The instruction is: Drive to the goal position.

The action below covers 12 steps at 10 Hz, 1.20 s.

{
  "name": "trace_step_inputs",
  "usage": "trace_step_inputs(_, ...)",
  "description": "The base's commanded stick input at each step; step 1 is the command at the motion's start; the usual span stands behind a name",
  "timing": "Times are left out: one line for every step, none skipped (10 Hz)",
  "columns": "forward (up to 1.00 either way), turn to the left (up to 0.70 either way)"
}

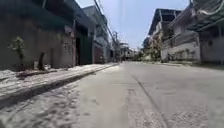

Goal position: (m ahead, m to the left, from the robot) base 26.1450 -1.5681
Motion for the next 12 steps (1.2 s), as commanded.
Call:
trace_step_inputs(1.00, 0.00)
trace_step_inputs(1.00, 0.00)
trace_step_inputs(1.00, 0.00)
trace_step_inputs(1.00, 0.00)
trace_step_inputs(1.00, 0.00)
trace_step_inputs(1.00, 0.00)
trace_step_inputs(1.00, 0.00)
trace_step_inputs(1.00, 0.00)
trace_step_inputs(1.00, 0.00)
trace_step_inputs(1.00, 0.00)
trace_step_inputs(1.00, 0.00)
trace_step_inputs(1.00, -0.15)
